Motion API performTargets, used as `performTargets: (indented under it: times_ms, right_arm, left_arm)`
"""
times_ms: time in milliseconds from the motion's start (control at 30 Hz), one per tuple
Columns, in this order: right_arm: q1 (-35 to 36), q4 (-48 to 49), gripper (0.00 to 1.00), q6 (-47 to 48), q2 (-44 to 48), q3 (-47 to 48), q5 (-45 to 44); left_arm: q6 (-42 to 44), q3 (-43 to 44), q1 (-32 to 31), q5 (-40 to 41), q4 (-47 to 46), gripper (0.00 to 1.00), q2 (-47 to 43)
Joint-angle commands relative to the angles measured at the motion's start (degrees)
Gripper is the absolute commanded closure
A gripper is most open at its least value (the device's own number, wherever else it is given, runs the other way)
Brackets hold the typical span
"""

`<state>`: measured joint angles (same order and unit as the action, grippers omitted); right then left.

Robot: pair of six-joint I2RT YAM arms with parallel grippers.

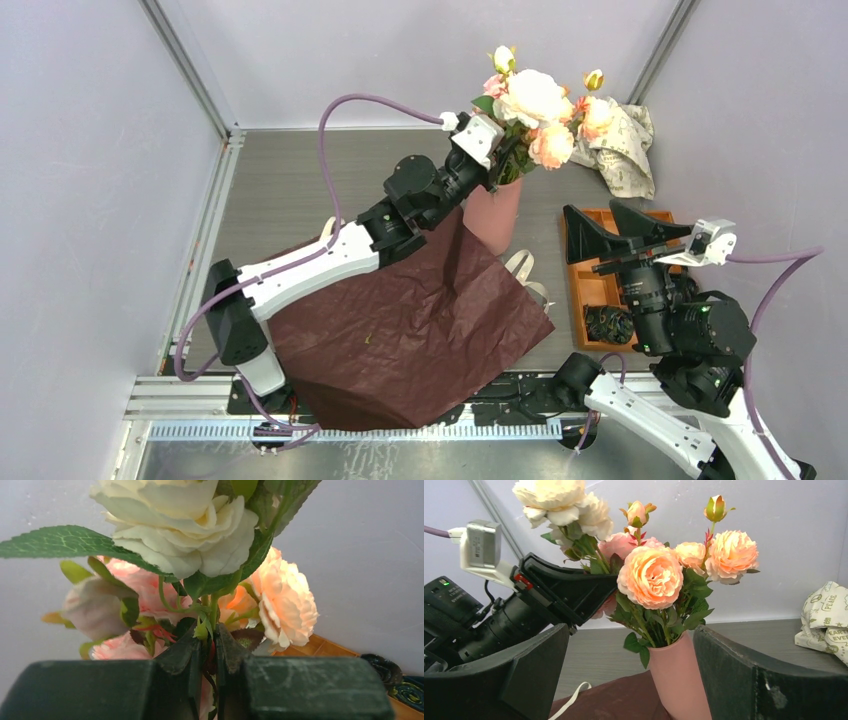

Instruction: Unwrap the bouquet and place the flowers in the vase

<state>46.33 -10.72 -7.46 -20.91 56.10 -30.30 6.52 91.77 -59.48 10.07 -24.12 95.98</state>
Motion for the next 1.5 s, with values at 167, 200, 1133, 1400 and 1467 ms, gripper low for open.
performTargets:
  times_ms: [167,200,1133,1400,1467]
  right_arm:
    - [0.08,2.63,0.01,0.17,-1.29,-0.63,0.17]
    - [0.10,2.63,0.00,0.25,-1.32,-0.64,0.16]
    - [0.08,2.57,0.00,-0.87,-2.38,-1.08,0.61]
    - [0.08,2.27,0.00,-2.47,-3.56,-0.56,-1.74]
    - [0.08,1.07,0.00,-2.85,-4.91,0.66,-4.09]
  left_arm:
    - [-4.38,-1.61,0.09,4.32,-3.79,0.87,3.99]
    - [-4.66,-1.85,0.10,4.65,-3.75,0.87,4.30]
    - [-11.53,-8.70,0.03,10.70,0.32,0.44,-0.16]
    - [-6.20,-9.67,-3.59,15.83,4.83,0.42,-7.79]
    - [-2.92,-11.21,-6.02,17.98,4.96,0.41,-11.36]
